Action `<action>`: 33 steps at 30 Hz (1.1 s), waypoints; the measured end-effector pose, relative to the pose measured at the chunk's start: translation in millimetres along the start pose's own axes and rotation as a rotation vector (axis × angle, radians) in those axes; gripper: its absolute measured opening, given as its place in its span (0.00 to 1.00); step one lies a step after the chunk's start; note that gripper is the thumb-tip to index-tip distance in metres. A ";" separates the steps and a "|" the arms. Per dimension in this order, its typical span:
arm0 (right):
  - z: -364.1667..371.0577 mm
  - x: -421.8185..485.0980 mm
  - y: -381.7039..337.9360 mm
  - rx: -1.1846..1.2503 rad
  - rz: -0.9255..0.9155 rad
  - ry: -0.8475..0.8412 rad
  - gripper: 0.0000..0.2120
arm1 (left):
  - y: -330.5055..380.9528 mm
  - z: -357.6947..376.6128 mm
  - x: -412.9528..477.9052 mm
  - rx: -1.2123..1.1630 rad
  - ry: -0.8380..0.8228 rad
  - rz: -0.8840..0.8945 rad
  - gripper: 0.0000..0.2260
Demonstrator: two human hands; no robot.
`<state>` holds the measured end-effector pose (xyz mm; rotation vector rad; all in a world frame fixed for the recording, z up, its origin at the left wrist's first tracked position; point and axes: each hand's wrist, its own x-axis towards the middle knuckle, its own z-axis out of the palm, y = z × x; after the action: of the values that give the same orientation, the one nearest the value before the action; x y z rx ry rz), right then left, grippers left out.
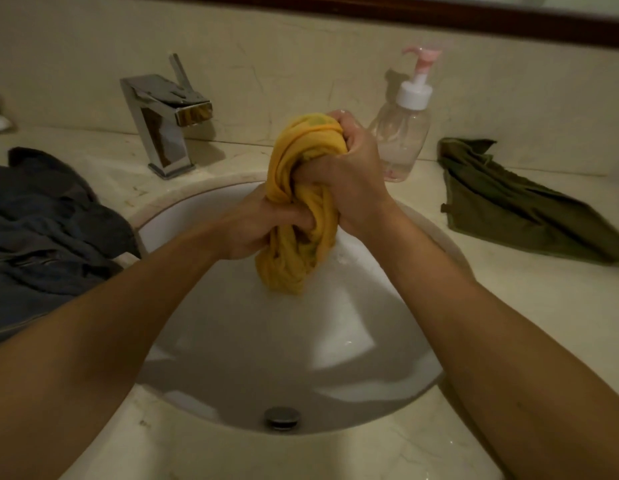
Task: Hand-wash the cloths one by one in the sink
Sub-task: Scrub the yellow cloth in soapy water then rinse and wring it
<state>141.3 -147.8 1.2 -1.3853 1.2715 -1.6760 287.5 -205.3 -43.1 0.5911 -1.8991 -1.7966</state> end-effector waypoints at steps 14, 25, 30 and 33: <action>-39.7 -1.9 -16.9 -0.315 0.374 -0.590 0.18 | 27.7 -8.6 9.6 0.093 0.418 0.172 0.18; -38.9 6.4 -27.2 -0.244 0.363 -0.368 0.14 | 45.4 -1.1 7.2 0.114 0.444 0.146 0.12; -44.1 7.6 -36.4 -0.184 0.336 -0.224 0.16 | 45.9 -4.9 5.1 0.164 0.400 0.088 0.13; -45.4 6.5 -38.1 -0.219 0.342 -0.231 0.15 | 47.5 -2.7 4.6 0.139 0.385 0.101 0.12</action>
<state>100.5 -127.2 39.4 -1.3478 1.4892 -1.1426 285.5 -207.6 4.6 0.8091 -1.7591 -1.3784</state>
